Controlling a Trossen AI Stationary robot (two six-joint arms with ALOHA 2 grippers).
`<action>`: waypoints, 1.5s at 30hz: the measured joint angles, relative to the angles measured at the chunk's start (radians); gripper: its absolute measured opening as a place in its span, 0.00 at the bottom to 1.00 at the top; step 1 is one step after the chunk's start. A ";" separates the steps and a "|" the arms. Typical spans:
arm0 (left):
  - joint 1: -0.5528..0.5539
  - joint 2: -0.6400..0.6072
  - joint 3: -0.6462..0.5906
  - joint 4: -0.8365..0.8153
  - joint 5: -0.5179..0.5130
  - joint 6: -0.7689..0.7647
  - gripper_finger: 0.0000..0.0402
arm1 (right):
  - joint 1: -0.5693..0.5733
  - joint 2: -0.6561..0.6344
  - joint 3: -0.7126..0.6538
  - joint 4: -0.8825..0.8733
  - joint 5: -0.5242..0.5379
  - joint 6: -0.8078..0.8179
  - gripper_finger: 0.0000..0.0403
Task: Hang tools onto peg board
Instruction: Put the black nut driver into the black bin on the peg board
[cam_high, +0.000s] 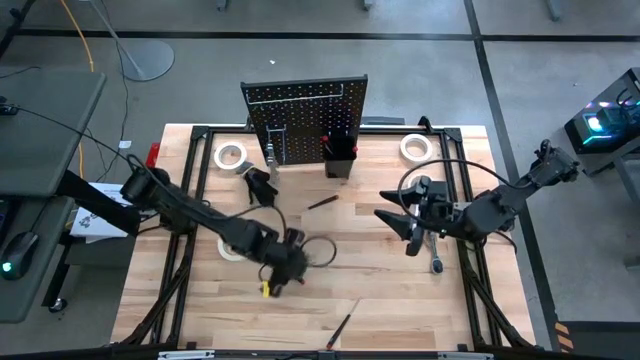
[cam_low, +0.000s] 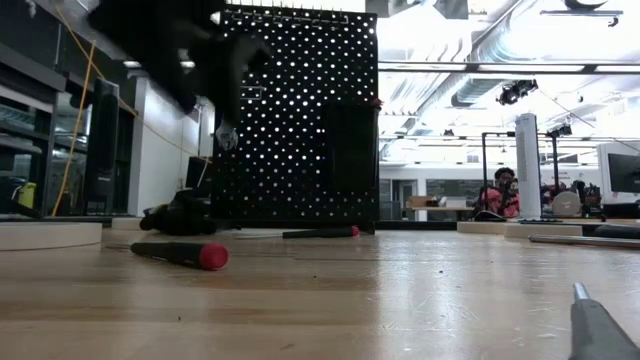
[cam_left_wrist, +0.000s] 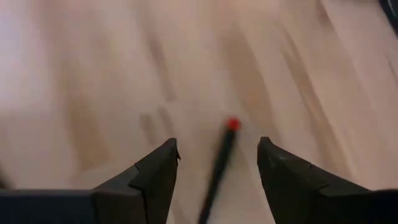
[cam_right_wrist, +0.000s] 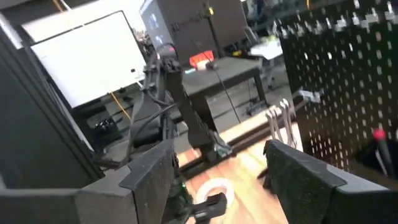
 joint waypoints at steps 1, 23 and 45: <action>-0.009 0.001 -0.019 -0.001 0.025 0.057 0.50 | 0.000 0.000 0.000 -0.023 0.000 0.033 0.61; 0.045 0.154 -0.193 0.216 0.158 0.214 0.50 | -0.002 0.001 0.000 -0.166 0.056 0.287 0.61; 0.025 0.170 -0.193 0.229 0.036 -0.056 0.09 | -0.005 0.001 0.000 -0.174 0.050 0.346 0.61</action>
